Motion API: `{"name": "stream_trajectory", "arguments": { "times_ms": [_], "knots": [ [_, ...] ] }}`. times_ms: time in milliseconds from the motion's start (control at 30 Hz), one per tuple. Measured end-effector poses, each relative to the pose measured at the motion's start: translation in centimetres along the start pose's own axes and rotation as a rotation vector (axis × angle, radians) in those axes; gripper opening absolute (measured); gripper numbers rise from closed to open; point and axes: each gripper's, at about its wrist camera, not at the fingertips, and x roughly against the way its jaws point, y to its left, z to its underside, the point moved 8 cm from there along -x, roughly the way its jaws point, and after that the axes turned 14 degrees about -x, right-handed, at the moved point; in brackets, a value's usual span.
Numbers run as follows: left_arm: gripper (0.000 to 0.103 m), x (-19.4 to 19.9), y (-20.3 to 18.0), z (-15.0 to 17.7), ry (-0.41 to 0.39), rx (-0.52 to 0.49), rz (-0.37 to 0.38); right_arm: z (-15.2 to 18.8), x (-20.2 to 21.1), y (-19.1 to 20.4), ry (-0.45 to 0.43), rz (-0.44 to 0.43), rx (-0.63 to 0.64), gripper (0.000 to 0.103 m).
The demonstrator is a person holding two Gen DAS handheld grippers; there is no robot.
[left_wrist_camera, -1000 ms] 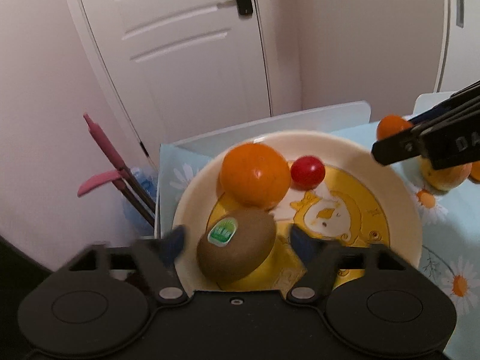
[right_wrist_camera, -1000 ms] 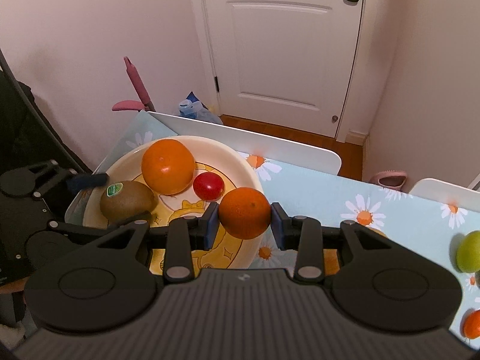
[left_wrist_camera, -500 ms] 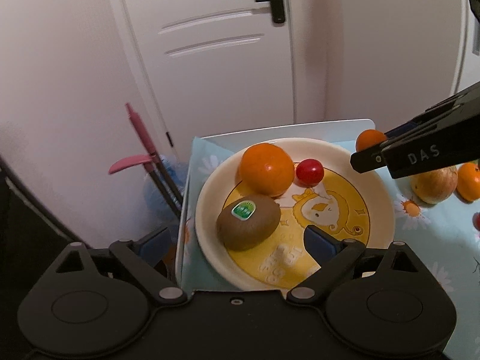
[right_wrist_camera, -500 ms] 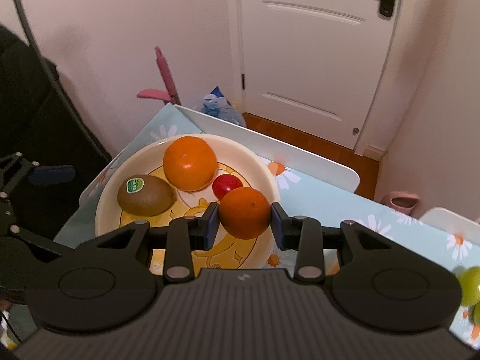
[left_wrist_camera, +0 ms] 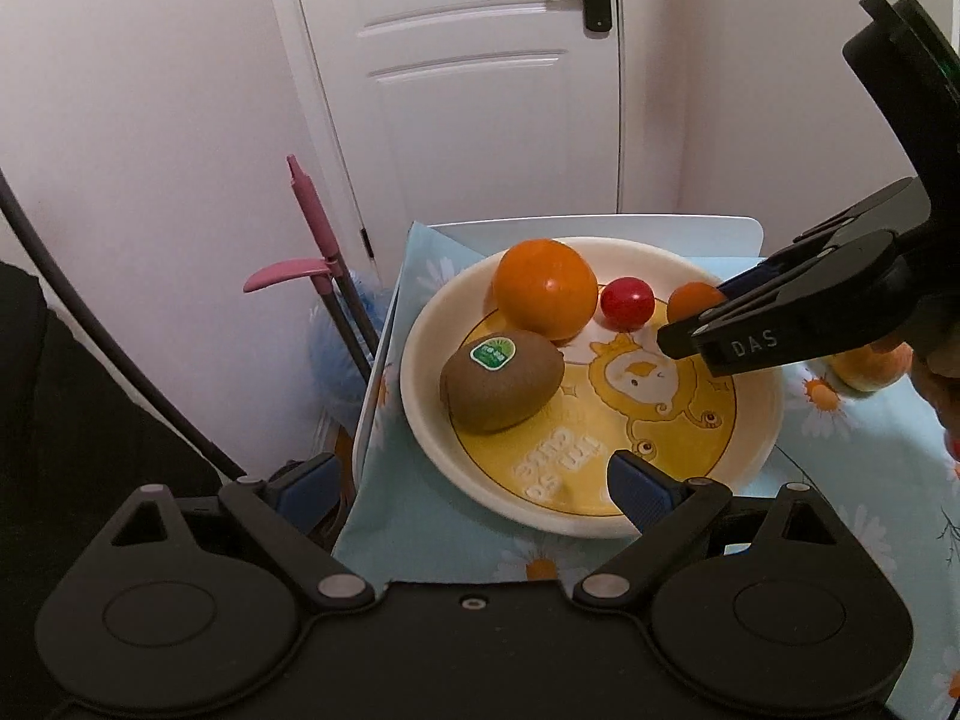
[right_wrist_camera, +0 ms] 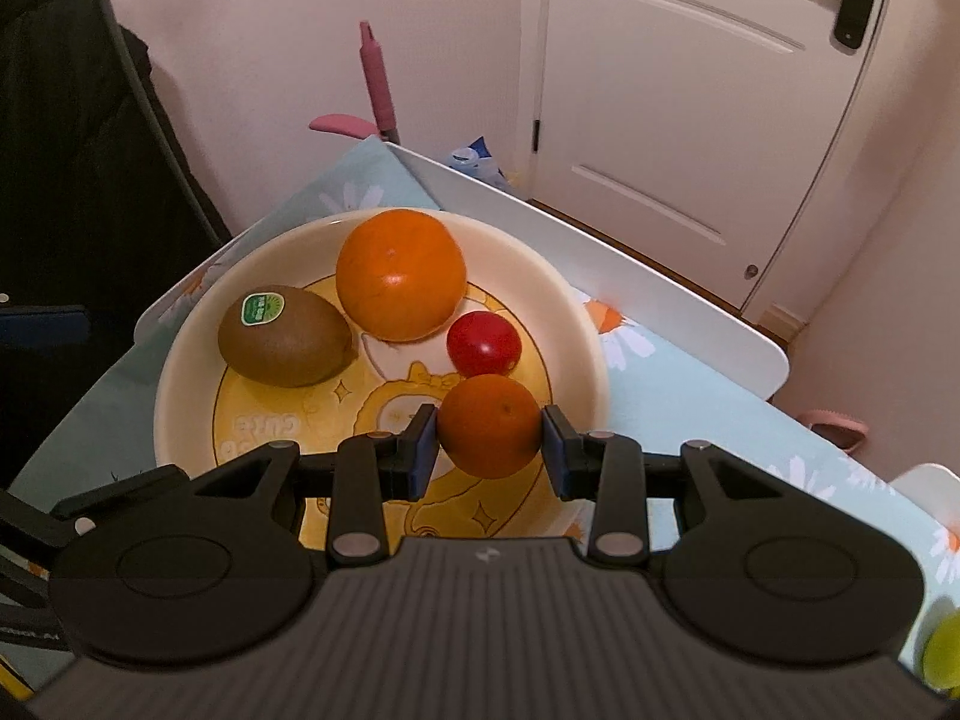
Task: Organize fruits
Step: 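Lower the tangerine into the bowl beside the tomato and open the right tool, then withdraw both tools from the bowl toward the remaining fruit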
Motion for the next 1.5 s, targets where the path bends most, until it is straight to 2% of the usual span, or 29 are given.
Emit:
{"name": "stream_trajectory", "arguments": {
  "times_ms": [33,133,200,267,667,900,1300,1500],
  "knots": [
    [0.098,0.1,-0.1,0.0,-0.001,0.002,-0.001,0.0,0.0,0.0,-0.004,-0.003,-0.001,0.052],
    [0.098,0.2,-0.1,0.1,-0.004,0.006,0.001,-0.2,0.5,0.0,-0.028,-0.004,0.001,0.073],
    [0.098,0.3,0.0,0.1,-0.007,0.012,0.001,-0.4,1.2,-0.1,-0.061,0.017,-0.005,0.098],
    [0.098,0.5,-0.1,0.0,-0.007,0.012,-0.001,-0.5,2.0,-0.2,-0.087,0.026,-0.017,0.103],
    [0.098,2.7,-0.5,-1.4,-0.057,0.004,0.008,-0.1,6.5,0.3,-0.120,0.036,-0.063,0.103],
    [0.099,4.6,-0.5,-2.5,-0.097,0.007,0.029,0.3,10.9,-0.2,-0.182,0.059,-0.134,0.103],
    [0.099,8.1,-2.4,-3.8,-0.162,-0.070,0.085,3.4,17.7,-4.0,-0.225,0.162,-0.258,0.103],
    [0.102,10.1,-5.0,-4.1,-0.185,-0.099,0.058,6.3,20.6,-7.3,-0.244,0.180,-0.296,0.103]
  ]
}}
